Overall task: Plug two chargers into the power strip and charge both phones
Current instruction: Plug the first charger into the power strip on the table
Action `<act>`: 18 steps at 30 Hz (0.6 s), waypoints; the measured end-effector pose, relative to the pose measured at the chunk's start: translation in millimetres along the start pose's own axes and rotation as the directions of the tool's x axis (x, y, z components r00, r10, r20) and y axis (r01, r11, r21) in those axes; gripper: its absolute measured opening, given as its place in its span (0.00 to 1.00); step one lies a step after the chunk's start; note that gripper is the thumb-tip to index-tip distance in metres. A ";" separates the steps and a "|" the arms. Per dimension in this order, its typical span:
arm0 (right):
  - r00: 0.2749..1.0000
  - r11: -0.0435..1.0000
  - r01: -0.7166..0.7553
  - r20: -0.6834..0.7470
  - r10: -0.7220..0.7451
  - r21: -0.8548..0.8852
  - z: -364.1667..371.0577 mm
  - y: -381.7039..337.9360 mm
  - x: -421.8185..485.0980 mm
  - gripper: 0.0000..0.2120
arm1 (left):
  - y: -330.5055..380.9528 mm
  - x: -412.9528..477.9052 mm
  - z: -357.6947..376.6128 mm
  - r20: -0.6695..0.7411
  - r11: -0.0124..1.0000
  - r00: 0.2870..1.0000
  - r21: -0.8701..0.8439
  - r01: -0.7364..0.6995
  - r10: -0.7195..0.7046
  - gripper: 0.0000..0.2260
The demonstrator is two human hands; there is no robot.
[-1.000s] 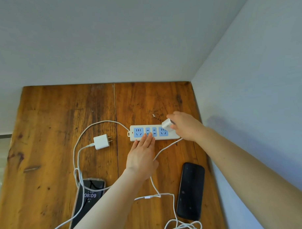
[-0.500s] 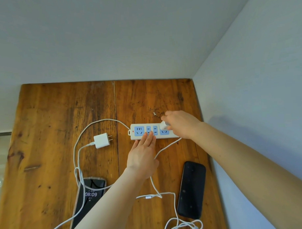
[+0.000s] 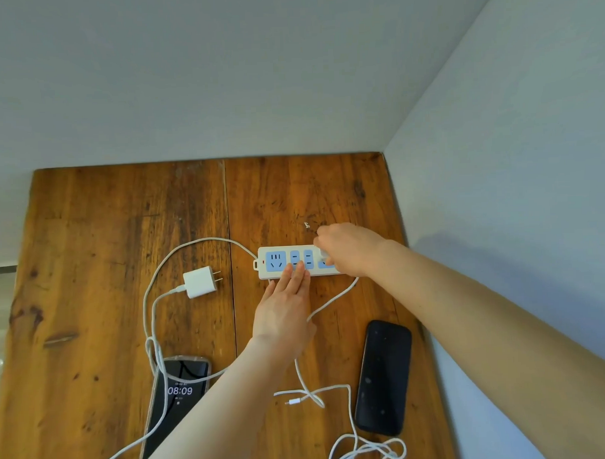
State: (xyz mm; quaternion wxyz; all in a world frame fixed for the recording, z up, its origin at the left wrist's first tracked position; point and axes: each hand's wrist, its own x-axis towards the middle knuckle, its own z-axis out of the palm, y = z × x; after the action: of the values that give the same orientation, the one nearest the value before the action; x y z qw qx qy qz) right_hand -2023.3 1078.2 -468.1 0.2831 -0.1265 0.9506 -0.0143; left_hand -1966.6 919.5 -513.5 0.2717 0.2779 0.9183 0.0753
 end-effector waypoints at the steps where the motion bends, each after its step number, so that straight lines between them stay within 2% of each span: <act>1: 1.000 1.000 -0.004 -0.001 0.004 0.004 0.3 -0.2 0.1 0.12 | 0.5 -0.2 0.1 0.007 1.000 1.000 0.000 0.005 -0.005 0.36; 10: 0.993 0.995 -0.101 -0.050 0.102 0.026 9.0 -11.7 -5.7 0.16 | 4.4 1.7 -4.0 0.087 0.999 0.996 0.041 0.025 -0.028 0.39; 12: 0.984 0.976 -0.150 -0.071 0.162 0.156 15.5 -12.5 -12.6 0.20 | 3.8 2.3 -6.6 0.116 0.998 0.993 0.064 0.017 -0.025 0.40; 14: 0.959 0.892 -0.182 -0.126 0.254 0.414 23.9 -13.0 -25.3 0.26 | 2.5 -0.9 -8.9 0.137 0.990 0.990 0.141 -0.002 -0.018 0.40; 16: 0.893 0.761 -0.173 -0.227 0.389 0.625 35.4 -16.1 -45.2 0.26 | 5.2 -9.8 -6.3 0.109 0.986 0.994 0.168 0.007 -0.025 0.40; 18: 0.792 0.640 -0.159 -0.290 0.538 0.752 51.7 -20.6 -68.8 0.21 | 13.4 -25.7 1.2 -0.029 0.993 0.999 0.112 0.038 -0.035 0.39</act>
State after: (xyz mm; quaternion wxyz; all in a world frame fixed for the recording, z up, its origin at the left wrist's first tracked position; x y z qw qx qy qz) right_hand -1934.9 1077.7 -472.6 0.0559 0.1900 0.9182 -0.3432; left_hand -1941.8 916.6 -498.8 0.2444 0.2749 0.9296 0.0220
